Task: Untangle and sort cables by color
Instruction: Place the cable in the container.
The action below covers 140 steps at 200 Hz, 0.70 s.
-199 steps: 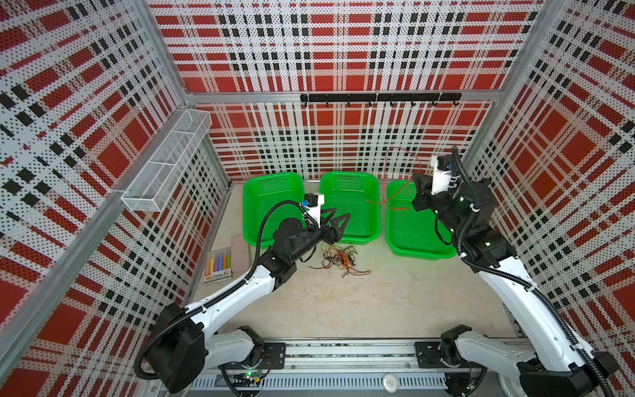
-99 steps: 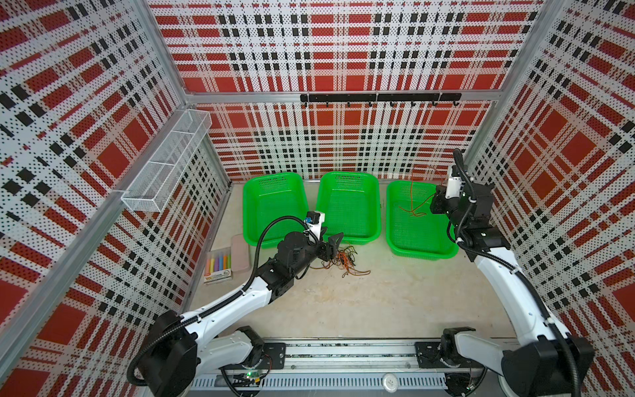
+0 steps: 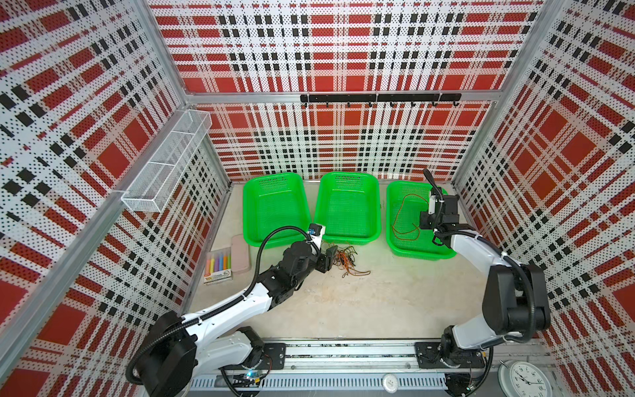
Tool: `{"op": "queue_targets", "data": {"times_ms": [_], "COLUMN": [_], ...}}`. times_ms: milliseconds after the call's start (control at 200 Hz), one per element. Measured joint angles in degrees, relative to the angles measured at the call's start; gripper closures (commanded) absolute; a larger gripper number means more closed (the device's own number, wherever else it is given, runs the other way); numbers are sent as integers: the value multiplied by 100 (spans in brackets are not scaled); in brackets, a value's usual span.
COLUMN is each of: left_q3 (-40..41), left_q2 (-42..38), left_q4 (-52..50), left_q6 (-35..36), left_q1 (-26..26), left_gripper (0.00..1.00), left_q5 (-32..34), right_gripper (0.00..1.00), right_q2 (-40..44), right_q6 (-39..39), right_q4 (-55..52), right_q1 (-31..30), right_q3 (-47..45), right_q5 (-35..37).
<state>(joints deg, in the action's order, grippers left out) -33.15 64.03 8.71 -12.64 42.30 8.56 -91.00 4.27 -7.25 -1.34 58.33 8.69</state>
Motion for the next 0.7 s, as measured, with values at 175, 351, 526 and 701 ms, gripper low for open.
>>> {"op": "queue_targets", "data": {"times_ms": [175,351,526,701], "left_q3": [227,332,332,332], "left_q2": [-186,-203,57,391], "left_q4": [-33,-50,-15,-79], "left_q6": [-258,-507,-763,-981], "left_q1": [-33,-144,-247,-459], "left_gripper": [31,29,28,30], "left_q5": [81,61,-81,-323], "right_gripper": [40,13,6,16], "right_q2": [-393,-94,680,1598], "right_q6": [42,26,-59,-173], "right_q4": [-365,-562,-789,-1060], "right_q1": [9,9,22,-291], "right_q3": [280,496,496,426], "right_q5": [125,385,402,111]}}
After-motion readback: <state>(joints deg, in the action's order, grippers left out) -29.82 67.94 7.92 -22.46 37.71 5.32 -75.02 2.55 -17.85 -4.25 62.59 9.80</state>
